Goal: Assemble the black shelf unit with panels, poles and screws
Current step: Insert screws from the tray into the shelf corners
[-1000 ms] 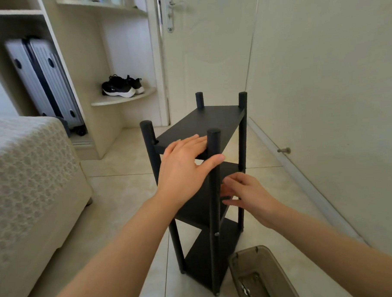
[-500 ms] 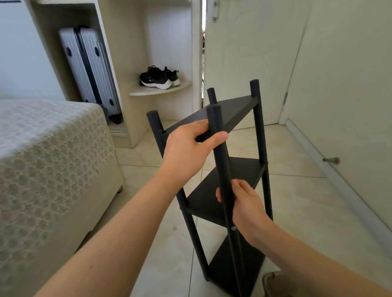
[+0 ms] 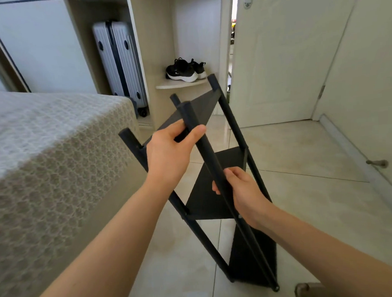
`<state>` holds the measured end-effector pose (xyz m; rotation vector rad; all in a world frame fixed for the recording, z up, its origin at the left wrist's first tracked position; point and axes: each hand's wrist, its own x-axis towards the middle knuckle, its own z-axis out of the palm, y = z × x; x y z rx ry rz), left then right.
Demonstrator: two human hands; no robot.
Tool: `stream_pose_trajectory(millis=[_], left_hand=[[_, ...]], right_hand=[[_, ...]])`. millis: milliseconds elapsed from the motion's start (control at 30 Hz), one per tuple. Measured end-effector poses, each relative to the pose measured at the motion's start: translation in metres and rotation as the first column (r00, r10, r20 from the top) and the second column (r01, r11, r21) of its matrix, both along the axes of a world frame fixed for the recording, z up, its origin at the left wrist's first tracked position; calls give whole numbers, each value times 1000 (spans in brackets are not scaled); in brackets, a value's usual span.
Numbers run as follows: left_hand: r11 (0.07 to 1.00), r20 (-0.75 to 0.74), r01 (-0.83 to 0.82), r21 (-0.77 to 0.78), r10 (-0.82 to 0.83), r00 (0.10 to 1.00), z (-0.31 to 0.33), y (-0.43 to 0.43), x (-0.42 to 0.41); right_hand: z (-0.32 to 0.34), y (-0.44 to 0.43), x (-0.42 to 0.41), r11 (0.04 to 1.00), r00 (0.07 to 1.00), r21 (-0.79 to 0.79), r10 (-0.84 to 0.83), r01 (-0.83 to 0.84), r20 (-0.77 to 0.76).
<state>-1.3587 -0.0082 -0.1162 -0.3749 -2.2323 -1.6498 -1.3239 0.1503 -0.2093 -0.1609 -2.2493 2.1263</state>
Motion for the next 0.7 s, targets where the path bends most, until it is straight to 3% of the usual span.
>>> stream_pose_trajectory(millis=[133,367,700], left_hand=[[997,23,-64,44,63,998,-9,-24,0],[965,216,-177,192,134,967,-50,-58,10],[906,513,-321,275,144,846,-166,-90,48]], right_hand=[[3,-17,-9,992,998,111,61,-62,8],[-12,-32,-23,966,987,210,131,-149,98],[-92,-34,-17,863,966,443,177,-243,186]])
